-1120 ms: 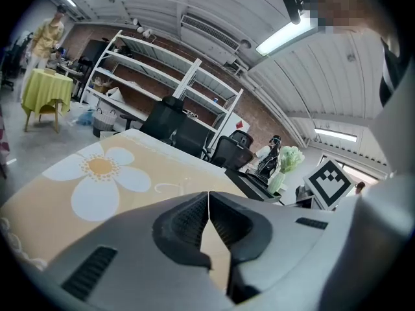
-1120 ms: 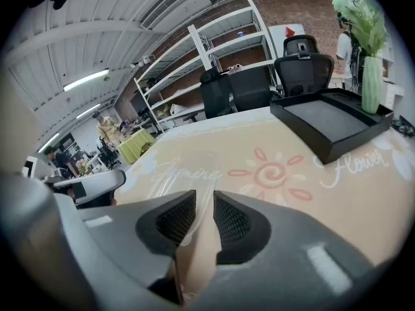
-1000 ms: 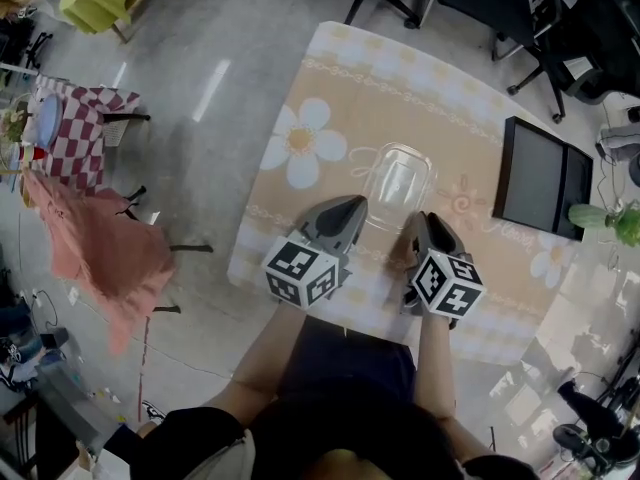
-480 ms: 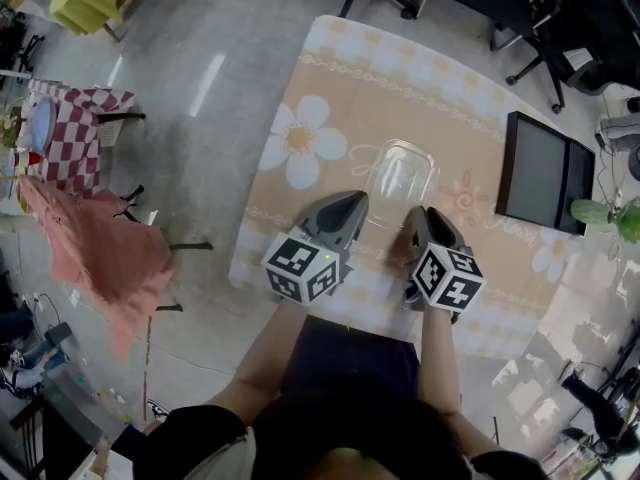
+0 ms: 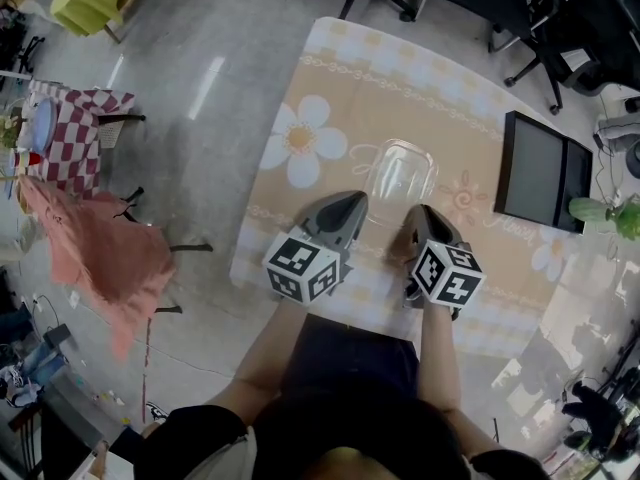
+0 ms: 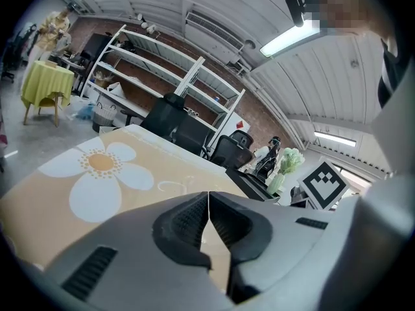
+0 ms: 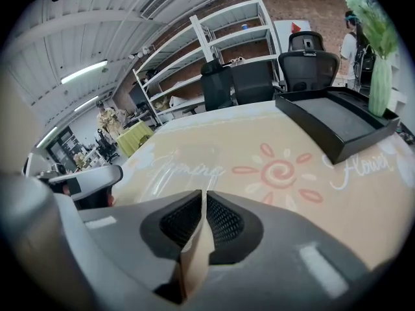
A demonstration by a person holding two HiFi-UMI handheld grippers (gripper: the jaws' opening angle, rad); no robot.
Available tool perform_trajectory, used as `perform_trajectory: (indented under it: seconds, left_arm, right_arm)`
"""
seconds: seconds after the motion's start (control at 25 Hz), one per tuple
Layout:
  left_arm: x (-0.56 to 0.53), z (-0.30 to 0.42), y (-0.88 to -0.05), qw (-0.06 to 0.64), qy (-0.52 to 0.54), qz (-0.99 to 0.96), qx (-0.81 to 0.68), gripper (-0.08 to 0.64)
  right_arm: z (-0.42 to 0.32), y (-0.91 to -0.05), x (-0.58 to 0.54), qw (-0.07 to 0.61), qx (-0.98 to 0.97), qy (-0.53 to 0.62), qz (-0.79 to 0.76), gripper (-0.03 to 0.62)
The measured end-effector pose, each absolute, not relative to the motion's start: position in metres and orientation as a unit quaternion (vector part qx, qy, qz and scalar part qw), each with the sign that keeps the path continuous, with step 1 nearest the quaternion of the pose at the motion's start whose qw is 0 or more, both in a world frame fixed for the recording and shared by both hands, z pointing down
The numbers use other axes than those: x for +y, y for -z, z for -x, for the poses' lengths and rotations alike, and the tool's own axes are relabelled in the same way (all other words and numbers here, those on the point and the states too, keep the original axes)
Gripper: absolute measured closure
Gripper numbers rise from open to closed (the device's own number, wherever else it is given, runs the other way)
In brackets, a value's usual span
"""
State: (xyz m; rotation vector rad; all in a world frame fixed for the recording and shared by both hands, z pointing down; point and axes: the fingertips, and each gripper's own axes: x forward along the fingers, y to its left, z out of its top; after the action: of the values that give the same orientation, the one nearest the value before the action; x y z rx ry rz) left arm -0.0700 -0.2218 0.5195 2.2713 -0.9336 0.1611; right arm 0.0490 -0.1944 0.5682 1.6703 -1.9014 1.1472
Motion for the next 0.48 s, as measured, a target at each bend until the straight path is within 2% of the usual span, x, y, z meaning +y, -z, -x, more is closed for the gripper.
perform_trajectory:
  seconds: [0.48]
  left_arm:
    - [-0.216,0.078,-0.508,0.325,-0.053,-0.869,-0.369,0.548]
  right_arm:
    - [-0.048,-0.561,-0.200,0.130,-0.675,-0.421,-0.593,0.585]
